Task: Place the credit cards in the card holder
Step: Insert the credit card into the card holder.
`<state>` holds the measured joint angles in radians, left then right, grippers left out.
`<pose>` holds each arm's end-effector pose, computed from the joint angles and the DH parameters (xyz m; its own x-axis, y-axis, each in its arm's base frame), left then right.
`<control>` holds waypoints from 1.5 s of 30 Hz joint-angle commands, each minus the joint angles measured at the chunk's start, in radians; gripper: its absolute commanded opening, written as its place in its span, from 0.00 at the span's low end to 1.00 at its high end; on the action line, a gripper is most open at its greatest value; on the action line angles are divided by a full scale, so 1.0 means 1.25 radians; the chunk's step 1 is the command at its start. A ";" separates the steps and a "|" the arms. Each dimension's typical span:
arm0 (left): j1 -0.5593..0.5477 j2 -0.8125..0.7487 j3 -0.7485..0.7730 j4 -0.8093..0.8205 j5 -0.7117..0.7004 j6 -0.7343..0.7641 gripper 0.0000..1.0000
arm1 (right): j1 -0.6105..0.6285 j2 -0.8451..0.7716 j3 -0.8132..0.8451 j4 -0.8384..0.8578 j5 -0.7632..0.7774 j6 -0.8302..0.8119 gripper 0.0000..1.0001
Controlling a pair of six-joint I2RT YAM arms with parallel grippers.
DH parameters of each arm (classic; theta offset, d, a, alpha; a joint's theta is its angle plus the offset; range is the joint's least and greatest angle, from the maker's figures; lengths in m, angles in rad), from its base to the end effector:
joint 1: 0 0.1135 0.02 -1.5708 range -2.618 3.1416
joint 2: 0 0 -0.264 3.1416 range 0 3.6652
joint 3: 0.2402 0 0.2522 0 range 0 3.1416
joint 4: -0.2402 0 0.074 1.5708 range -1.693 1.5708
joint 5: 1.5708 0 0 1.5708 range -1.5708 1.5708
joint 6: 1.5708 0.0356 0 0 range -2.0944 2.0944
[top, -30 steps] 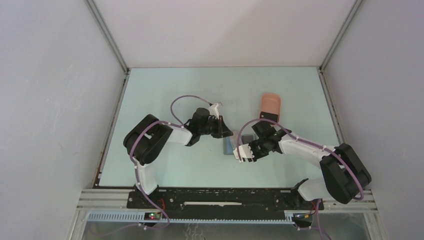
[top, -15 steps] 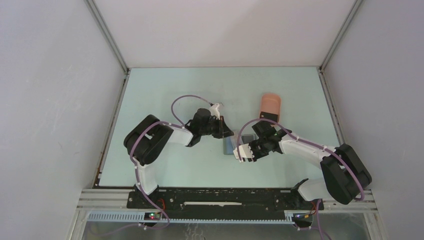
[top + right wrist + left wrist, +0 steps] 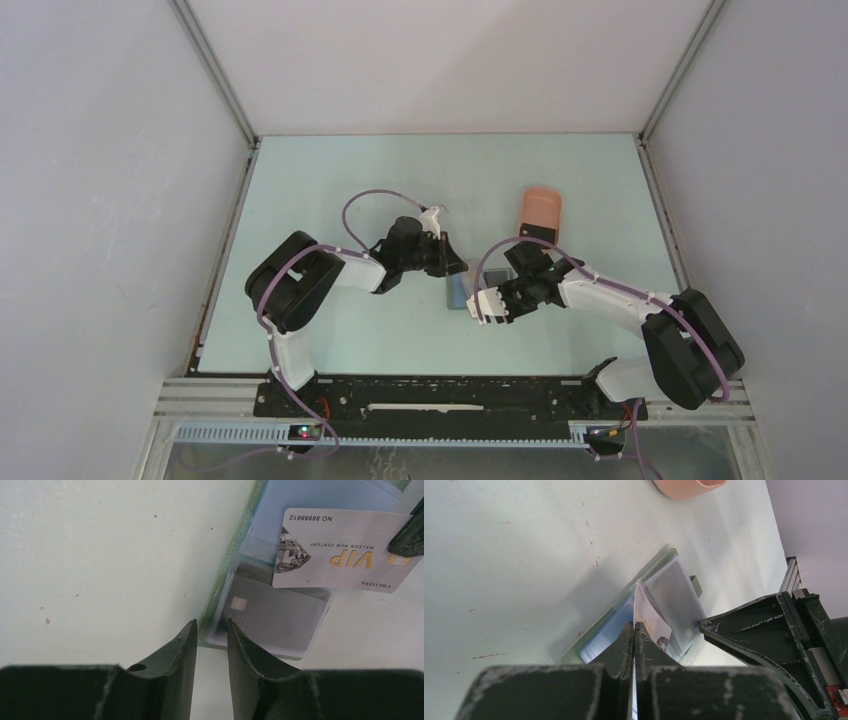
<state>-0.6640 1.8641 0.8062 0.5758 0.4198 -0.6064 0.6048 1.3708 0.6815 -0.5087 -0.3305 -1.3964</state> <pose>0.2771 -0.2352 0.1328 -0.7828 -0.0482 -0.6204 0.4880 0.5709 -0.6602 0.1859 0.1425 0.1625 0.4925 -0.7920 -0.3608 -0.8647 -0.3981 -0.3063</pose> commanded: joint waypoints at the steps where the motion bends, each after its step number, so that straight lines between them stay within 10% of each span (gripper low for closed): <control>1: -0.010 -0.035 0.013 -0.014 -0.027 -0.002 0.00 | 0.007 -0.022 0.021 -0.011 -0.006 0.009 0.37; 45: -0.002 -0.015 0.059 -0.063 -0.054 -0.022 0.00 | 0.010 -0.026 0.020 -0.015 -0.008 0.007 0.36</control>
<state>-0.6708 1.8248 0.8291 0.4862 0.3721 -0.6472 0.6060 1.3670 0.6815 -0.5144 -0.3305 -1.3964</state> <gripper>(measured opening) 0.008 0.367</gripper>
